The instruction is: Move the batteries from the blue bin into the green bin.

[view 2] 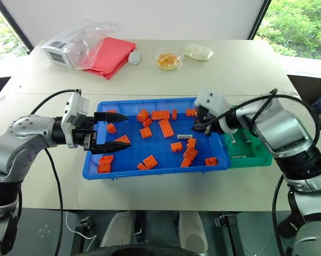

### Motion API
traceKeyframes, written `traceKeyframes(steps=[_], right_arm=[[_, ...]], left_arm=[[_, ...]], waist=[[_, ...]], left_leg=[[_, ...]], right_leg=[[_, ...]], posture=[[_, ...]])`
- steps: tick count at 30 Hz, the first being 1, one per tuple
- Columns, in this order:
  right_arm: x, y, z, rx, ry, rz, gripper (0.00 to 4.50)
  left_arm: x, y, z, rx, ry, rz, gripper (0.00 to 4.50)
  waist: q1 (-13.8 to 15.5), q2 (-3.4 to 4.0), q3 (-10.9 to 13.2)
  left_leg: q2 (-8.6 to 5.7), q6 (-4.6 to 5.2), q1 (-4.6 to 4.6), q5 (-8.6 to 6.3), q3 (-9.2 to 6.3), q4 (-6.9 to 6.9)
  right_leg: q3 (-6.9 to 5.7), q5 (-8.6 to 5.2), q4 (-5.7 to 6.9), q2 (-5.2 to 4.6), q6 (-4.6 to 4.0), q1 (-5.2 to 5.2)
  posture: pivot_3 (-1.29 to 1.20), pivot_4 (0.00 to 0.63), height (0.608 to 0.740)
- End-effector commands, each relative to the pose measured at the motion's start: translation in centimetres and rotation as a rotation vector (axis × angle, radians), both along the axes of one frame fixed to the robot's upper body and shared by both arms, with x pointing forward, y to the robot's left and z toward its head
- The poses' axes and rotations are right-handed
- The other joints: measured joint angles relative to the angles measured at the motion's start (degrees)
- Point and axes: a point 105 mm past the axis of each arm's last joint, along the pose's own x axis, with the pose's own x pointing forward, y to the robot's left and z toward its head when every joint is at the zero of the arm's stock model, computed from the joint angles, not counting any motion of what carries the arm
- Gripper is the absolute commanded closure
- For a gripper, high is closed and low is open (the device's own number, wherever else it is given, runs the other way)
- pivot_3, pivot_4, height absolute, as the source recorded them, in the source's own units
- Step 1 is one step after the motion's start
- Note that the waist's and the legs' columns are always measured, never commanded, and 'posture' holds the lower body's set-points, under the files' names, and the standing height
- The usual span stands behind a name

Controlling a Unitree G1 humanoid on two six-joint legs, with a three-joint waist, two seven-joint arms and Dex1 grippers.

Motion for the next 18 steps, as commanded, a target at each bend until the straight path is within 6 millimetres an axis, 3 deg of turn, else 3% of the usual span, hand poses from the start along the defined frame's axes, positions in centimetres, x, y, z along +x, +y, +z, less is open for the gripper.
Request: traceKeyframes(steps=[1, 3, 5, 17, 18], right_arm=[[0.5, 1.1, 0.4, 0.006, -0.055, 0.023, 3.23], [0.8, 1.3, 0.0, 0.004, -0.061, 0.017, 2.60], [1.0, 1.5, -0.2, 0.001, -0.065, 0.021, 1.63], [1.3, 1.9, -5.3, -0.132, -0.030, 0.133, 1.56], [1.4, 2.1, -5.4, -0.132, -0.032, 0.139, 1.79]], left_arm=[[-0.1, -0.2, 0.8, -0.002, -0.050, -0.017, 0.00], [-0.1, -0.3, 0.8, -0.002, -0.049, -0.020, 0.00], [-0.1, -0.3, 0.8, -0.002, -0.048, -0.021, 0.00], [-0.3, -0.2, 0.7, -0.002, -0.042, -0.016, 0.00], [-0.3, -0.2, 0.7, -0.001, -0.042, -0.016, 0.00]], waist=[[0.07, 0.00, 0.00], [0.29, 0.00, 0.00], [0.34, 0.00, 0.00], [0.40, -0.01, -0.01], [0.39, -0.02, -0.01]], left_leg=[[0.01, 0.00, 0.00, 0.00, -0.02, 0.00], [0.02, 0.00, 0.01, 0.00, -0.03, 0.00], [0.01, 0.00, 0.01, 0.00, -0.01, 0.01], [-0.01, 0.00, -0.01, 0.00, 0.01, 0.02], [-0.01, 0.00, 0.01, 0.00, 0.00, 0.02]], right_leg=[[-0.01, 0.00, 0.02, 0.03, 0.00, -0.01], [-0.01, 0.00, 0.04, 0.04, 0.00, 0.00], [0.00, 0.00, 0.03, 0.00, -0.01, 0.01], [0.00, 0.00, -0.02, -0.01, 0.00, 0.03], [-0.01, 0.00, -0.02, 0.00, 0.00, 0.04]], posture=[[0.00, 0.150, 0.734], [0.00, 0.150, 0.734], [0.00, 0.150, 0.734], [0.00, 0.150, 0.734], [0.00, 0.150, 0.734]])
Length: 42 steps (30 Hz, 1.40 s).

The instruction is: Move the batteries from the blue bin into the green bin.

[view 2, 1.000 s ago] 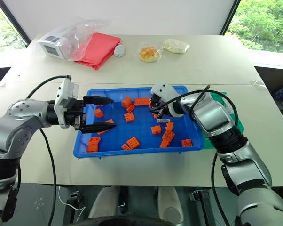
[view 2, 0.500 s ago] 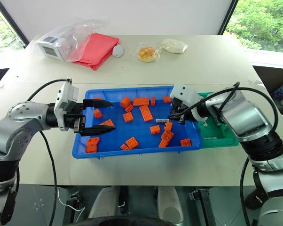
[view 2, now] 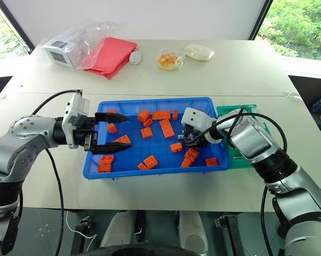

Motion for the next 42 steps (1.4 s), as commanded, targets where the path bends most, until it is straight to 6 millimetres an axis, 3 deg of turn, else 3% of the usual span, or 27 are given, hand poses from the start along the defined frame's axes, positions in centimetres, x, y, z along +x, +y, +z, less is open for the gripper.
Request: traceKeyframes(steps=[1, 2, 6, 7, 11, 14, 17, 21, 25, 29, 33, 37, 42], right_arm=[[0.0, 0.6, -1.0, -0.022, 0.004, 0.042, 2.13], [0.1, 0.8, -1.0, -0.019, 0.002, 0.047, 2.44], [0.1, 1.3, 0.0, 0.017, -0.014, 0.052, 4.37], [0.1, 1.4, 0.6, 0.038, -0.013, 0.042, 4.47], [0.0, 1.2, 4.1, 0.139, -0.035, -0.023, 4.47], [0.5, -1.0, 8.0, 0.220, -0.093, -0.144, 4.47], [0.2, -5.6, 10.8, 0.291, -0.122, -0.335, 4.47], [-1.8, -10.1, 10.6, 0.287, -0.109, -0.515, 4.47], [-3.1, -12.9, 9.5, 0.258, -0.129, -0.640, 4.47], [-3.1, -13.9, 9.0, 0.272, -0.158, -0.689, 2.59], [-2.9, -14.2, 10.1, 0.307, -0.238, -0.578, 0.52], [-4.1, -16.5, 11.6, 0.285, -0.312, -0.410, 0.52], [-7.3, -19.7, 11.8, 0.292, -0.194, -0.270, 0.52]], left_arm=[[-0.3, 0.0, 0.8, 0.002, -0.046, -0.011, 0.00], [-0.2, 0.0, 0.8, 0.003, -0.046, -0.012, 0.00], [-0.3, 0.0, 0.8, 0.007, -0.046, -0.017, 0.00], [-0.2, 0.0, 0.8, 0.007, -0.045, -0.017, 0.00], [-0.1, 0.1, 0.7, 0.007, -0.043, -0.017, 0.00], [-0.1, 0.3, 0.6, 0.006, -0.041, -0.016, 0.00], [-0.1, 0.5, 0.4, 0.008, -0.033, -0.018, 0.00], [-0.1, 0.8, 0.1, 0.011, -0.024, -0.016, 0.00], [0.1, 1.0, 0.1, 0.009, -0.024, -0.017, 0.00], [0.3, 1.0, 0.2, 0.009, -0.026, -0.019, 0.00], [0.6, 1.8, 0.7, 0.012, -0.032, -0.010, 0.00], [1.0, 4.1, 2.5, -0.006, -0.021, 0.051, 0.00], [-0.2, 8.6, 4.0, 0.072, 0.009, 0.111, 0.00]], waist=[[-0.03, -0.02, -0.01], [-0.07, -0.03, -0.02], [-0.02, -0.03, -0.02], [0.00, -0.03, -0.02], [0.10, -0.02, -0.01], [0.15, 0.03, 0.02], [0.50, 0.03, 0.02], [1.10, -0.02, -0.01], [1.00, 0.02, 0.01], [0.64, 0.03, 0.00], [0.19, 0.03, 0.00], [0.18, 0.03, 0.01], [-0.13, 0.04, 0.02]], left_leg=[[0.00, 0.00, 0.02, 0.00, 0.00, 0.00], [0.00, 0.00, 0.05, 0.00, 0.00, 0.00], [0.00, -0.01, 0.09, 0.00, 0.00, 0.02], [0.00, -0.01, 0.09, 0.00, 0.00, 0.02], [0.00, -0.01, 0.06, 0.00, 0.00, 0.03], [0.00, -0.01, 0.03, 0.00, 0.00, 0.02], [-0.01, -0.01, 0.00, 0.00, 0.00, 0.02], [0.00, 0.00, -0.01, -0.01, 0.00, -0.05], [0.00, 0.00, 0.00, -0.01, 0.04, -0.04], [-0.01, 0.00, 0.05, 0.00, 0.08, 0.00], [-0.01, 0.00, 0.04, 0.00, 0.03, -0.01], [-0.01, 0.01, 0.01, -0.01, 0.03, -0.03], [0.00, 0.01, 0.04, -0.01, 0.06, -0.07]], right_leg=[[0.00, 0.00, 0.00, 0.00, 0.00, 0.02], [0.00, 0.00, 0.00, 0.01, 0.00, 0.04], [0.00, 0.00, 0.02, 0.01, 0.00, 0.09], [0.00, 0.00, 0.02, 0.00, 0.00, 0.10], [-0.01, 0.00, 0.02, -0.01, 0.00, 0.08], [-0.01, 0.00, 0.03, -0.02, 0.00, 0.04], [-0.02, 0.00, 0.01, -0.04, -0.01, 0.03], [-0.04, -0.02, -0.13, -0.05, -0.04, 0.05], [0.01, -0.04, -0.15, -0.04, -0.10, 0.05], [0.06, -0.05, -0.11, -0.03, -0.14, 0.06], [0.05, -0.02, -0.11, -0.01, -0.06, 0.07], [0.04, -0.02, -0.14, 0.00, 0.02, 0.07], [0.04, -0.03, -0.22, 0.00, 0.01, 0.09]], posture=[[0.00, 0.150, 0.734], [0.00, 0.150, 0.734], [0.00, 0.150, 0.734], [0.00, 0.150, 0.734], [0.00, 0.150, 0.734], [0.00, 0.150, 0.734], [0.00, 0.150, 0.734], [0.00, 0.150, 0.734], [0.00, 0.150, 0.734], [0.00, 0.150, 0.734], [0.00, 0.150, 0.734], [0.00, 0.150, 0.734], [0.00, 0.150, 0.734]])
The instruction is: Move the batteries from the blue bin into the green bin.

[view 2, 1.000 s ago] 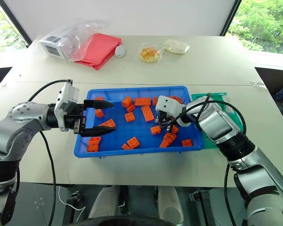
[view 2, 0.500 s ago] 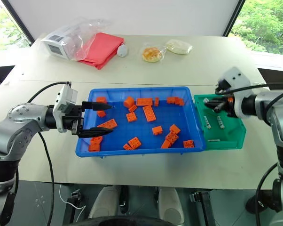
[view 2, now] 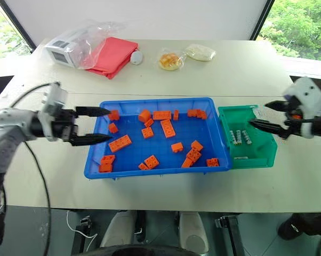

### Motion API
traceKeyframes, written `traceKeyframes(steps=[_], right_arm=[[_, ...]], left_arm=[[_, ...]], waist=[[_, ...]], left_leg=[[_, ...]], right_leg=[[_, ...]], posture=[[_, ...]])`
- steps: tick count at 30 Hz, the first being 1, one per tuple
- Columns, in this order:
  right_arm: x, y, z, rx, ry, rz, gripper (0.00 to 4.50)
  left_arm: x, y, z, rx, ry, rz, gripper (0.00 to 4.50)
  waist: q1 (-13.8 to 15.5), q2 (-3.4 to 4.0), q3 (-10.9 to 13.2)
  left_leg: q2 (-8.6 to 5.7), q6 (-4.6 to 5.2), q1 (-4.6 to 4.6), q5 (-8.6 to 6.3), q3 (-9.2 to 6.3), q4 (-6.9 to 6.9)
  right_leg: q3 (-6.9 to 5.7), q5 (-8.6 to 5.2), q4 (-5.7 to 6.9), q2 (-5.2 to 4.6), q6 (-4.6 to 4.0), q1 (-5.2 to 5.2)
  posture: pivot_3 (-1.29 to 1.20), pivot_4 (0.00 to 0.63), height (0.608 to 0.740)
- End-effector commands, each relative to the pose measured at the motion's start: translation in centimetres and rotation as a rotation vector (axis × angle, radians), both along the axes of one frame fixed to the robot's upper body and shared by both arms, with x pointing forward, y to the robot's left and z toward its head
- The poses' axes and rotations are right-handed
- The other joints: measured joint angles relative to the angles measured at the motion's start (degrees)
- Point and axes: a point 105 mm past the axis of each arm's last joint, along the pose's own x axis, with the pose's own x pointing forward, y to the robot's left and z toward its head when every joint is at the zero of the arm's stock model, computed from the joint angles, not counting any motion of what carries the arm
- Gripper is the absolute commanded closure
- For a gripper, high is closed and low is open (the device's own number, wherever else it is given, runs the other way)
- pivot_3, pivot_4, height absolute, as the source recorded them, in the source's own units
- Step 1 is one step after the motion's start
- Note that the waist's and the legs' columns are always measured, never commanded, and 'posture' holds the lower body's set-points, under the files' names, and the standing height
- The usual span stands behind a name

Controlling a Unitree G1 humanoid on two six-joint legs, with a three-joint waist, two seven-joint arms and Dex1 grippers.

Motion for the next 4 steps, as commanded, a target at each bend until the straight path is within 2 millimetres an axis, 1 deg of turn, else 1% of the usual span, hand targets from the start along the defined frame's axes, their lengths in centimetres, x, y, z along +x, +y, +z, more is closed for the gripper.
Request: traceKeyframes(steps=[1, 4], right_arm=[[-1.91, -1.74, 1.66, 0.028, 0.010, 0.089, 0.52], [-2.32, -2.26, 1.58, 0.045, 0.036, 0.115, 0.52]], left_arm=[[-1.34, 2.65, 1.39, 0.043, -0.003, 0.021, 0.00], [-1.98, 3.52, 0.97, 0.078, 0.019, 0.025, 0.00]], waist=[[-0.37, 0.01, 0.00], [-0.45, 0.07, -0.02]], left_leg=[[0.01, 0.00, 0.03, 0.00, 0.03, 0.00], [0.02, 0.00, 0.15, 0.00, 0.10, -0.02]], right_leg=[[0.01, 0.00, 0.00, 0.00, -0.01, 0.01], [0.02, -0.09, 0.01, -0.04, -0.16, 0.07]], posture=[[0.00, 0.150, 0.734], [0.00, 0.150, 0.734]])
